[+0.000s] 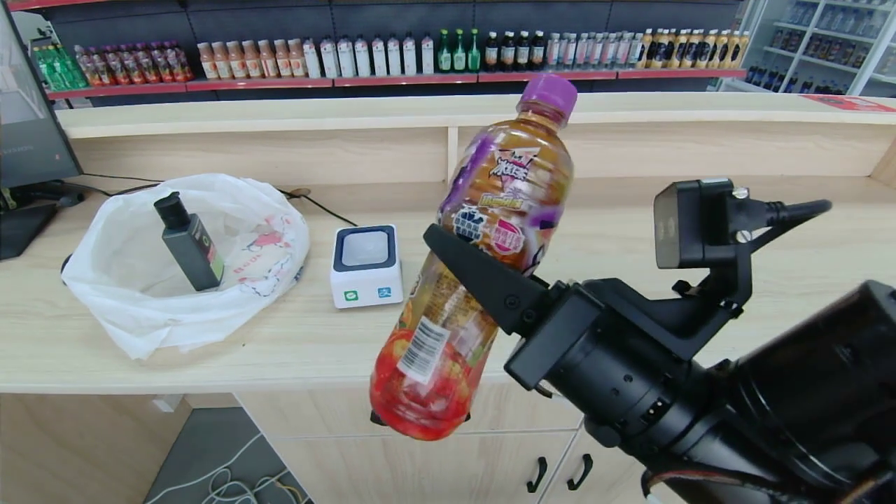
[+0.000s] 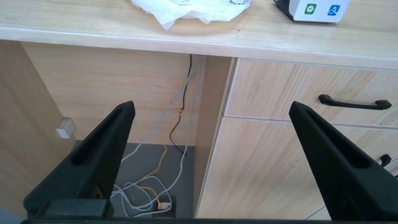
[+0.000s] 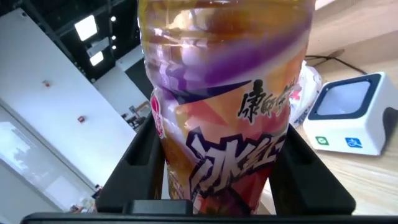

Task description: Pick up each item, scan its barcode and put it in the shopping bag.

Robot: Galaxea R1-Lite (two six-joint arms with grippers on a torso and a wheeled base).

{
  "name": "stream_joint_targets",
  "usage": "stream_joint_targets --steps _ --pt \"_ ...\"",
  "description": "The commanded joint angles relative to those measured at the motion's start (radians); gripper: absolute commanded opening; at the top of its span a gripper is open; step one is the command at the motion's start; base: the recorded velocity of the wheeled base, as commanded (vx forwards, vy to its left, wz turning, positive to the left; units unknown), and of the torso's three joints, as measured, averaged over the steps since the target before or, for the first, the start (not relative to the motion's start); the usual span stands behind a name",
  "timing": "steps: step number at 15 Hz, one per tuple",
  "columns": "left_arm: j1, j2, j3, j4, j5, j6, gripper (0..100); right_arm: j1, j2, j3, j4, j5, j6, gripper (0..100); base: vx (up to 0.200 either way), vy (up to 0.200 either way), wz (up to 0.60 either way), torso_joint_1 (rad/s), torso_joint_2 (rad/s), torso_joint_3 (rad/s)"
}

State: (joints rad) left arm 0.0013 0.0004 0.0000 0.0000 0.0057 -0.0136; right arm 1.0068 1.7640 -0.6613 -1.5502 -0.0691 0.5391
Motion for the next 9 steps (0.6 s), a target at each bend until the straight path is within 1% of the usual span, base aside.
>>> stream_joint_targets --steps 1,3,6,9 --pt "0.0 0.0 0.0 0.0 0.0 0.0 100 0.016 0.097 -0.012 -0.021 0.011 0.019 0 0.0 0.0 0.0 0.0 0.0 0.0" --pt "0.0 0.0 0.0 0.0 0.0 0.0 100 0.035 0.103 -0.009 -0.021 0.011 0.053 0 0.0 0.0 0.0 0.0 0.0 0.0" --pt "0.0 0.0 0.0 0.0 0.0 0.0 100 0.035 0.101 -0.024 -0.021 0.012 0.124 0 0.0 0.0 0.0 0.0 0.0 0.0" --pt "0.0 0.0 0.0 0.0 0.0 0.0 100 0.035 0.092 -0.029 -0.021 0.017 0.153 0 0.0 0.0 0.0 0.0 0.0 0.0"
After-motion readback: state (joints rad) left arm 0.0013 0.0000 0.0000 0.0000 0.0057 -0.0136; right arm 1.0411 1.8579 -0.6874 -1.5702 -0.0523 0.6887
